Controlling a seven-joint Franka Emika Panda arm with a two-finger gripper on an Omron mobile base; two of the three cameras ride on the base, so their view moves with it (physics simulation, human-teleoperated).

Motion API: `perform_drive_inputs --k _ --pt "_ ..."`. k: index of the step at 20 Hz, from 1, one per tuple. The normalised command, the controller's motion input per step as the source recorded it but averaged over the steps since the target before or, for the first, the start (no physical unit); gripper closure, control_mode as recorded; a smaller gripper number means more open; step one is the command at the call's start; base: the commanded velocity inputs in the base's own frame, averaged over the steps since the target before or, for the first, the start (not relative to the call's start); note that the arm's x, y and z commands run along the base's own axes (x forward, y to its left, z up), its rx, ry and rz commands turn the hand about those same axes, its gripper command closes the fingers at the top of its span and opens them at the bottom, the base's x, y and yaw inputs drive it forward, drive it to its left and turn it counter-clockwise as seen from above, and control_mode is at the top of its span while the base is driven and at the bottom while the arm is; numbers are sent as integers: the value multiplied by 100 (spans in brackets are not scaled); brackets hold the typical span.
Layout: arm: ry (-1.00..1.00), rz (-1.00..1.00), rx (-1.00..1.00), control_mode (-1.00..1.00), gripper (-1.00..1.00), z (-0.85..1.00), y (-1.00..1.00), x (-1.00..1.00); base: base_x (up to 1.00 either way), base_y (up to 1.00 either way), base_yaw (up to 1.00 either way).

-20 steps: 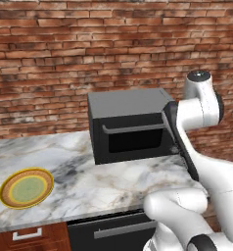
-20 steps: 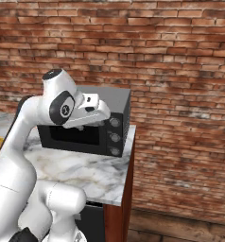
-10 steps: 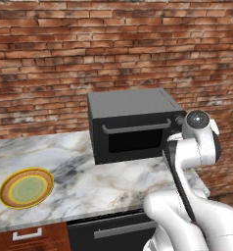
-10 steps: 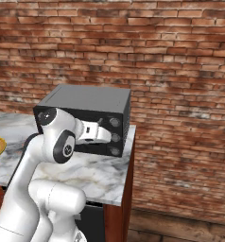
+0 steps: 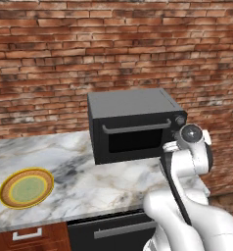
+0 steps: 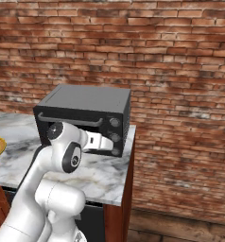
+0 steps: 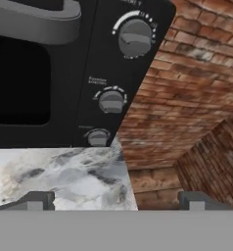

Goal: Pick up the bagel from the plate, place it on the toaster oven rack, close the door, and set the timer.

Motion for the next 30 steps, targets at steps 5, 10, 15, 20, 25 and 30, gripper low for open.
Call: perform_drive_inputs --k 5,10,15,20,25,30 --pt "0 -2 8 -100 -100 -21 -6 18 0 0 0" --pt "1 -3 8 -100 -100 -21 -3 22 0 0 0" --pt "2 -2 6 -100 -100 -23 0 24 0 0 0" --pt "4 -2 2 -100 -100 -23 0 31 0 0 0" --pt "4 -2 0 -100 -100 -30 0 15 0 0 0" --pt "2 -2 0 -100 -100 -32 0 6 0 0 0"
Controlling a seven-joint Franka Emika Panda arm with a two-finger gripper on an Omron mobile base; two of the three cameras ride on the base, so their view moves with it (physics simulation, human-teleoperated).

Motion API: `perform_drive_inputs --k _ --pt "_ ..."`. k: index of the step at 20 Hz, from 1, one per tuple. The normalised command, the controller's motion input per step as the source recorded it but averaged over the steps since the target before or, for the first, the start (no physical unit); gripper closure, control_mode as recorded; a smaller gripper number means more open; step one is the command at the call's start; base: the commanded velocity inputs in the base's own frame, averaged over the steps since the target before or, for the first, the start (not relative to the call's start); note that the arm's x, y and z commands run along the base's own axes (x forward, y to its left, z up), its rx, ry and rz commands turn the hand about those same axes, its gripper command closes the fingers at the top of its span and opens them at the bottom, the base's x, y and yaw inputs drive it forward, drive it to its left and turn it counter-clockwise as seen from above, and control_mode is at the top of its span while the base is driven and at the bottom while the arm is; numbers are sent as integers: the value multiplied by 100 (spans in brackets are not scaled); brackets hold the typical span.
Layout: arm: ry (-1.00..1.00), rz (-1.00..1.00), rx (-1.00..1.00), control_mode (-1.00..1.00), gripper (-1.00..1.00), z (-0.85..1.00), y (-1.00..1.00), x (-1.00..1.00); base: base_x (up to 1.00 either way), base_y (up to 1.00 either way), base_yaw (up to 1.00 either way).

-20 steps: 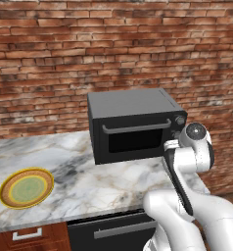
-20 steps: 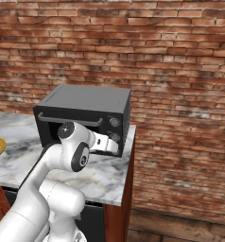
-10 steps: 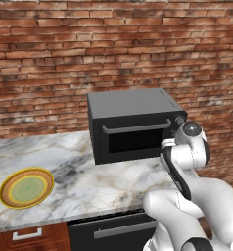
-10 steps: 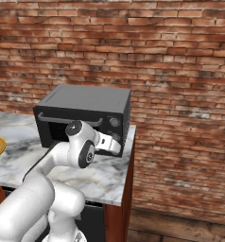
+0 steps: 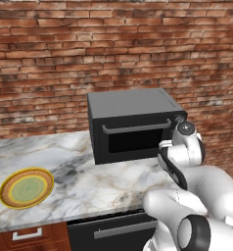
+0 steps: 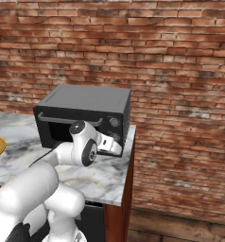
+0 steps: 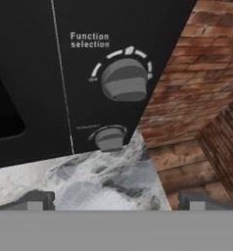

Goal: Pick up the bagel from the plate, place it on the toaster oven rack, close the door, and set the timer.

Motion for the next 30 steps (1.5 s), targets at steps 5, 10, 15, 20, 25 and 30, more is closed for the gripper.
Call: perform_drive_inputs --k 5,10,15,20,25,30 --pt "0 -2 0 -100 -100 -23 -9 9 0 0 0" --pt "1 -2 0 -100 -100 -25 -7 12 0 0 0" --pt "2 0 0 -100 -100 -18 -3 13 0 0 0" --pt "3 0 0 -100 -100 -9 0 18 0 0 0" --pt "2 0 0 -100 -100 -8 0 14 0 0 0" --pt "6 0 0 -100 -100 -11 -4 18 0 0 0"
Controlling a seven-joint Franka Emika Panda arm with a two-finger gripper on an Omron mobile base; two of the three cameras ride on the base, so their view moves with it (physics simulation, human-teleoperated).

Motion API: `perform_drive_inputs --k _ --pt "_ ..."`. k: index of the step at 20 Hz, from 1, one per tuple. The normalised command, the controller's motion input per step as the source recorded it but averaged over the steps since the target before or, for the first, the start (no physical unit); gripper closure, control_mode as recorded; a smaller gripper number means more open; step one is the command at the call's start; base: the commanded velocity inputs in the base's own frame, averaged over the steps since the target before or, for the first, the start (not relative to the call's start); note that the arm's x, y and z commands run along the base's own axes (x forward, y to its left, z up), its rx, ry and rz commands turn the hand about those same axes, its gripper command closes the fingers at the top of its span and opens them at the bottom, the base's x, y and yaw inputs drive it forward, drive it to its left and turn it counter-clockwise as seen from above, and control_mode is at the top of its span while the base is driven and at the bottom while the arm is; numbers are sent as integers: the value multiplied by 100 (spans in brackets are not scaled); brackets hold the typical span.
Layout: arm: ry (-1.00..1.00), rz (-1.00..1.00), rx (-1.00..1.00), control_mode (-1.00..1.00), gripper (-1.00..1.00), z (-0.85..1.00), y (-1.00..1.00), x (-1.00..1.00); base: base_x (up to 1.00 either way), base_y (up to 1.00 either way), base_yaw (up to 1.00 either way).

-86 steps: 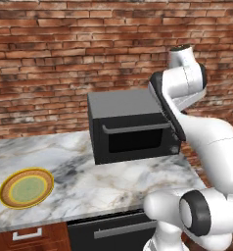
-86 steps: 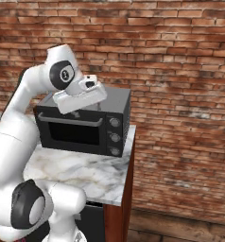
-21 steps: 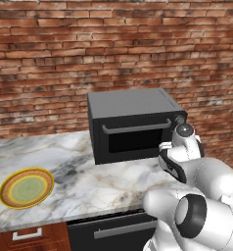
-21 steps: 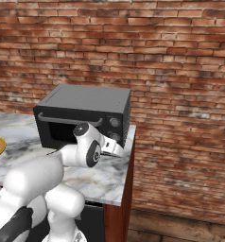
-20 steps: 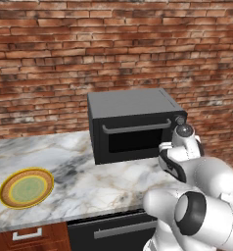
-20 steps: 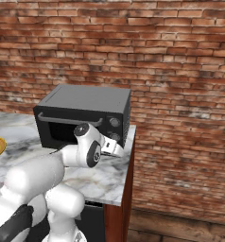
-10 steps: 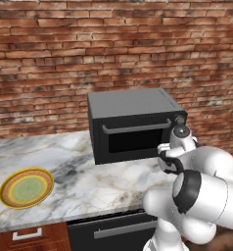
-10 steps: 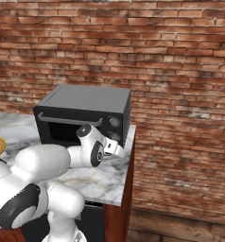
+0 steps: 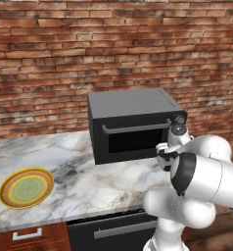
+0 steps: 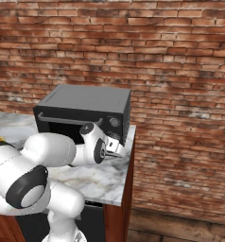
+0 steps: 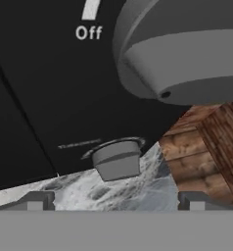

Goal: Pick up the bagel from the plate, place it on the toaster oven rack, close the door, and set the timer.

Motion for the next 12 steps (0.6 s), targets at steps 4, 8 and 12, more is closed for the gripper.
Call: perform_drive_inputs --k 4,8,12 --pt "5 0 0 -100 -100 -12 -7 16 0 0 0" --pt "3 0 0 -100 -100 -9 -5 18 0 0 0" --pt "0 0 0 -100 -100 -13 -3 13 0 0 0"
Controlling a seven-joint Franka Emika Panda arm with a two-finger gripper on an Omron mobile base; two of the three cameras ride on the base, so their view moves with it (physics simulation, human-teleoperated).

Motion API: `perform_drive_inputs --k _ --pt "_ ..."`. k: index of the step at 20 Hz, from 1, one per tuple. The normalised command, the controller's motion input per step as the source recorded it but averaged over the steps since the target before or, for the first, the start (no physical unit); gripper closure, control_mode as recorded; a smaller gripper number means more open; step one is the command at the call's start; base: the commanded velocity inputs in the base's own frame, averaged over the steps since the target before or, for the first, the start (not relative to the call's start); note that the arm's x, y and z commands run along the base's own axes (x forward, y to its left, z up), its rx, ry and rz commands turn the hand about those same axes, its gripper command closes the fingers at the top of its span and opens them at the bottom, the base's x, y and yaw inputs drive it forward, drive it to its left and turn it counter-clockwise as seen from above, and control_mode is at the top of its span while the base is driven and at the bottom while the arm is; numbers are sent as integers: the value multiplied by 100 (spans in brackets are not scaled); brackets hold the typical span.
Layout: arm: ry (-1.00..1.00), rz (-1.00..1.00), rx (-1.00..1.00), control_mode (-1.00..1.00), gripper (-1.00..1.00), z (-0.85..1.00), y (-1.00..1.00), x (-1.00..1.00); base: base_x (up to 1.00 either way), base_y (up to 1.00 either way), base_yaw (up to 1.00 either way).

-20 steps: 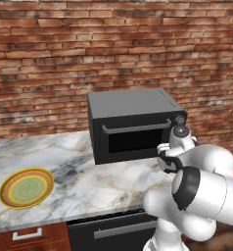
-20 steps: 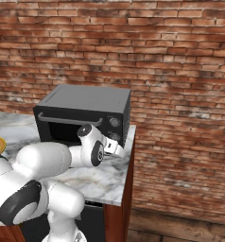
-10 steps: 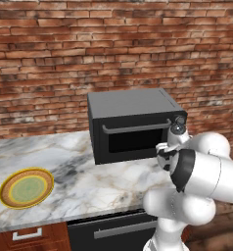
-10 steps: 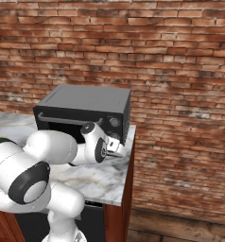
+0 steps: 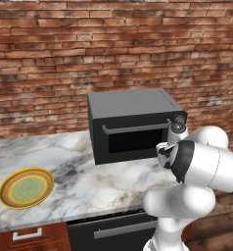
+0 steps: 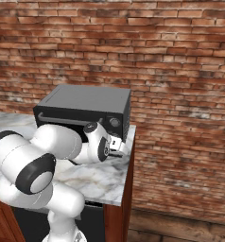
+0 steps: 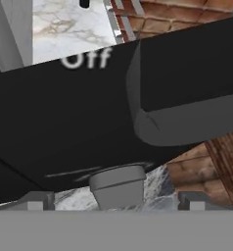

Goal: Pick up the bagel from the plate, place it on the toaster oven rack, close the door, and set the timer.

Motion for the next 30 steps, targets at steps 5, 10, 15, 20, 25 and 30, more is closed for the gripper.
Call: perform_drive_inputs --k 5,10,15,20,25,30 --pt "-3 0 0 -100 -100 -24 -3 1 0 0 0" --pt "-6 0 0 -100 -100 -22 -3 4 0 0 0" --pt "-6 0 0 -100 -100 -27 -5 7 0 0 0" --pt "-7 0 0 -100 -100 -20 -2 14 0 0 0" --pt "-3 0 0 -100 -100 -25 0 17 0 0 0" --pt "0 -2 0 -100 -100 -26 0 25 0 0 0"
